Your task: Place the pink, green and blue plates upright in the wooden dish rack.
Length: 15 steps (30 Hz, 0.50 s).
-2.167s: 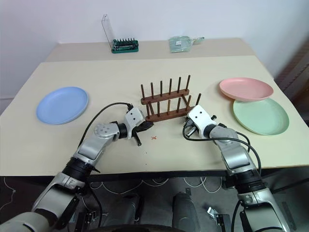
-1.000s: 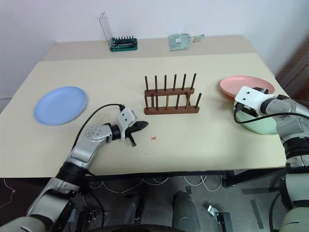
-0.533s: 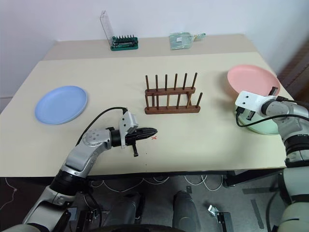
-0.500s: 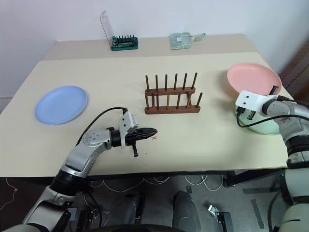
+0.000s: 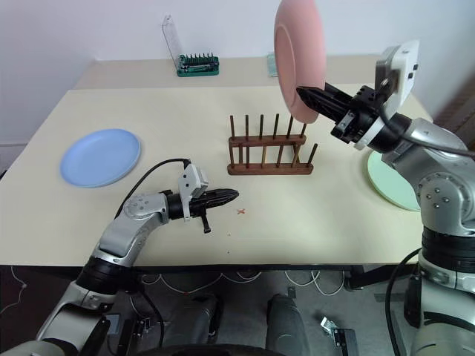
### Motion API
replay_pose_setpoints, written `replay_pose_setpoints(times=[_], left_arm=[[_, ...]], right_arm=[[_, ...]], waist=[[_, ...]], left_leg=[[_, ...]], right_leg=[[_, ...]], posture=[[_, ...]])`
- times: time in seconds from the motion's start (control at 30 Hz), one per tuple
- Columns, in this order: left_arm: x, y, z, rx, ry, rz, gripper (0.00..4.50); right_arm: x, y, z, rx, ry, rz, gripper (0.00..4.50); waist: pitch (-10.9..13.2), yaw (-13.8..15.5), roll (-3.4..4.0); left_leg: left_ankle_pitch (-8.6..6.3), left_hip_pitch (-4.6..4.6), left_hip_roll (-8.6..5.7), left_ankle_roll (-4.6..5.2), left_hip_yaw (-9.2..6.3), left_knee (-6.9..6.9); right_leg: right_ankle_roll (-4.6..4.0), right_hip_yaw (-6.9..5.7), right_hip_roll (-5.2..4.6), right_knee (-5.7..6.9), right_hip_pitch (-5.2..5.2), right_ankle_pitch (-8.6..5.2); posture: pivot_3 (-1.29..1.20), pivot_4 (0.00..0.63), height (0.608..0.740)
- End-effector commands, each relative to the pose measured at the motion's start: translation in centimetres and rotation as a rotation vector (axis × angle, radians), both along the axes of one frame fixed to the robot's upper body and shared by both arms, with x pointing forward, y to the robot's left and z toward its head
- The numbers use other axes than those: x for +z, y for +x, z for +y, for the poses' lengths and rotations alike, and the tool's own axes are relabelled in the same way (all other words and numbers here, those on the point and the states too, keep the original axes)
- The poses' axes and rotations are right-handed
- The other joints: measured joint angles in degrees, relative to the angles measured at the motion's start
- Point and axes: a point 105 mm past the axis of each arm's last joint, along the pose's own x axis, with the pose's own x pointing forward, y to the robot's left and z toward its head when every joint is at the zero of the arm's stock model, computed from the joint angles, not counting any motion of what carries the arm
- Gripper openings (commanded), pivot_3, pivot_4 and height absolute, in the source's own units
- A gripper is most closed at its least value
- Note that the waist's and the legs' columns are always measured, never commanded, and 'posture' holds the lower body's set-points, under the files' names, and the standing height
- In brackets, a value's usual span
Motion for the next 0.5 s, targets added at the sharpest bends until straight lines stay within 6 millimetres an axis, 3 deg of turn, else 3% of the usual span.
replay_pose_setpoints(times=[0.03, 0.33, 0.5], left_arm=[[1.2, -0.1, -0.2, -0.012, -0.027, -0.046, 0.03], [1.0, -0.8, 0.1, -0.003, -0.040, -0.036, 0.03], [1.0, -0.8, -0.1, -0.006, -0.042, -0.031, 0.03]], right_arm=[[0.6, 0.0, -0.6, -0.029, 0.029, 0.009, 0.01], [-2.2, 2.1, -3.5, -0.160, 0.096, 0.129, 0.01], [-3.6, 2.0, -3.4, -0.138, 0.108, 0.196, 0.01]], waist=[[0.0, 0.2, 0.01], [0.0, 0.0, 0.02], [0.0, -0.1, 0.02]], left_leg=[[0.00, -0.01, 0.00, 0.00, 0.03, -0.03], [0.00, -0.02, 0.03, 0.00, 0.08, -0.05], [0.00, -0.02, 0.03, 0.00, 0.09, -0.05]], right_leg=[[0.00, 0.00, 0.00, 0.01, -0.05, 0.00], [0.01, 0.01, 0.03, 0.08, -0.13, 0.00], [0.01, 0.01, 0.03, 0.08, -0.13, 0.00]], posture=[[0.00, 0.150, 0.740], [0.00, 0.150, 0.740], [0.00, 0.150, 0.740]])
